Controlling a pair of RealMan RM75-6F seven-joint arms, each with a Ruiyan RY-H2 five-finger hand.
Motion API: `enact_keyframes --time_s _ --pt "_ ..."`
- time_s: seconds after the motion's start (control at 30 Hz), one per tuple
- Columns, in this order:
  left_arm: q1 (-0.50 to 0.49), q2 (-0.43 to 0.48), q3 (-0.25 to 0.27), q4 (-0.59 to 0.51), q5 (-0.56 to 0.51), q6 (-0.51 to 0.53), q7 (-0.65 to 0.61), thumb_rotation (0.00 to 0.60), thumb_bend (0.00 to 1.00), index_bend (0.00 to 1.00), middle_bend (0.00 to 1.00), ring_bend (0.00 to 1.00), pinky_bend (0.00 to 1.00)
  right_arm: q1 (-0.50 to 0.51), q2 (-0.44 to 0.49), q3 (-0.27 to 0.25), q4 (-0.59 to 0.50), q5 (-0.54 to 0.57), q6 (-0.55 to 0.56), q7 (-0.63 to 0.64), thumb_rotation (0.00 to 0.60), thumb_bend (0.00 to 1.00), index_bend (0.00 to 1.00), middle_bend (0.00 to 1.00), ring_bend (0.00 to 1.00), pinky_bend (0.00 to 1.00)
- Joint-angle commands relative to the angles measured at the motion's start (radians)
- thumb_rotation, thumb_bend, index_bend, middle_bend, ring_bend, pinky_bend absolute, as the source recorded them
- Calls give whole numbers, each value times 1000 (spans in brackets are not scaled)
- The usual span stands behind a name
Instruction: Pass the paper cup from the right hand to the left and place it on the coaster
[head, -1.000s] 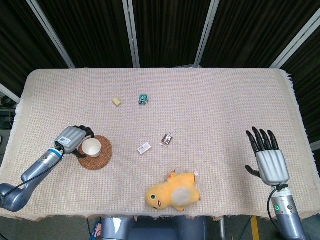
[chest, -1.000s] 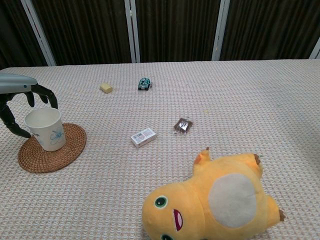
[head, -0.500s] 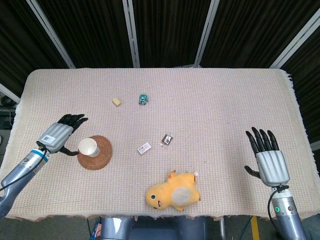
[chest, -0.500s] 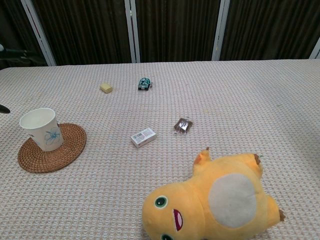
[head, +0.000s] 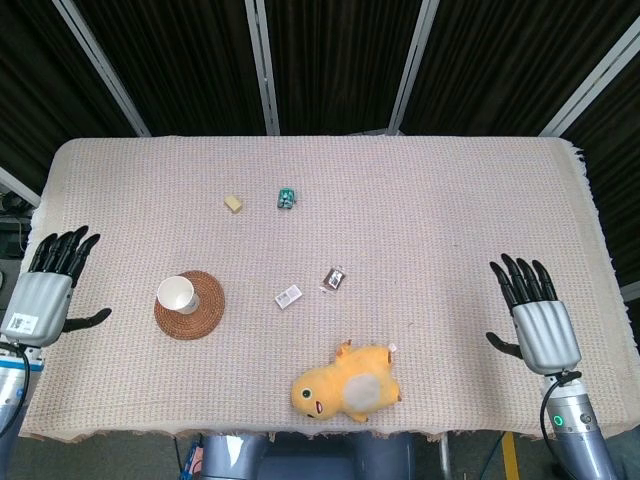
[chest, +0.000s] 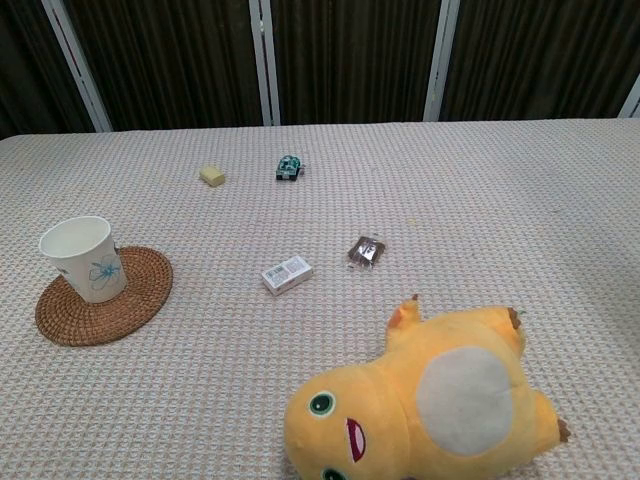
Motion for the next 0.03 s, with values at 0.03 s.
enact_keyframes --time_s 0.03 --pt "42 -51 12 6 25 45 42 600 0 0 0 0 0 1 0 0 -1 -4 0 3 600 0 0 0 0 0"
